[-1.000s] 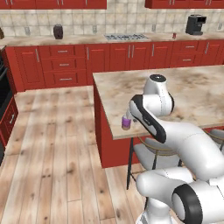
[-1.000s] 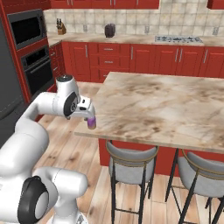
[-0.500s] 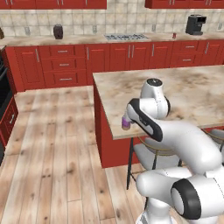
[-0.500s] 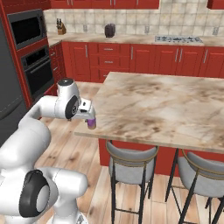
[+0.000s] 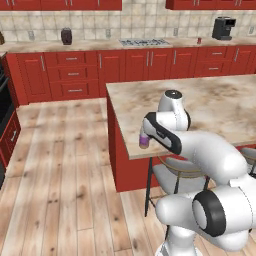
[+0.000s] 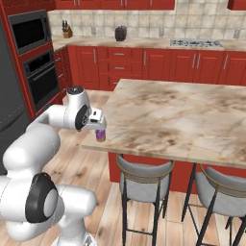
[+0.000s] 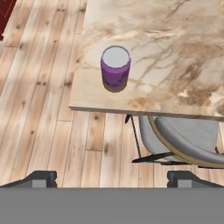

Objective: Four empty soda cans are scattered around the kitchen. Gather all the cans and cluster them next to the stove for recycling.

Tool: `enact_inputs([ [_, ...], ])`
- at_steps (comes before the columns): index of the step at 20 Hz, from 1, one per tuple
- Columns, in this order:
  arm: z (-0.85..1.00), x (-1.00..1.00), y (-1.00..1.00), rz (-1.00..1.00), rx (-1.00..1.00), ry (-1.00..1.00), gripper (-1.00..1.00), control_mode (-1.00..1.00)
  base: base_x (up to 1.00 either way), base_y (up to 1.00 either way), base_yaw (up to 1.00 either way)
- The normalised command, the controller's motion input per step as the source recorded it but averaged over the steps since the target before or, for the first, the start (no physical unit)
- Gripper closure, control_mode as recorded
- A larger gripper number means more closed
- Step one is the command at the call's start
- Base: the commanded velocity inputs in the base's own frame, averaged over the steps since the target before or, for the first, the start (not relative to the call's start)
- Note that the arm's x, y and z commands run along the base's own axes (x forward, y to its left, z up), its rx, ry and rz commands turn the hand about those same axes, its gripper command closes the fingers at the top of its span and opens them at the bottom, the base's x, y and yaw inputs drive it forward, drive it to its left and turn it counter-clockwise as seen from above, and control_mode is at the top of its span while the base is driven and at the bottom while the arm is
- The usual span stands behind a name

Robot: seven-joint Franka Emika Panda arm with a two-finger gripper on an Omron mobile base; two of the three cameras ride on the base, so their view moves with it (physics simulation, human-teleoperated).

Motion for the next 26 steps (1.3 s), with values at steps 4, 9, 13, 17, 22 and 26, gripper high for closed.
enact_inputs([
  [4,-0.1,0.23,0.0,0.0,0.0,0.0,-1.0,-1.0,0.0,0.0,0.0],
  [9,-0.12,0.22,0.0,0.0,0.0,0.0,-1.0,-1.0,0.0,0.0,0.0],
  [13,-0.14,0.21,0.0,0.0,0.0,0.0,-1.0,-1.0,0.0,0.0,0.0],
  [17,-0.16,0.2,0.0,0.0,0.0,0.0,-1.0,-1.0,0.0,0.0,0.0],
  [22,-0.15,0.18,0.0,0.0,0.0,0.0,-1.0,-1.0,0.0,0.0,0.0],
  [26,-0.16,0.17,0.0,0.0,0.0,0.0,-1.0,-1.0,0.0,0.0,0.0],
])
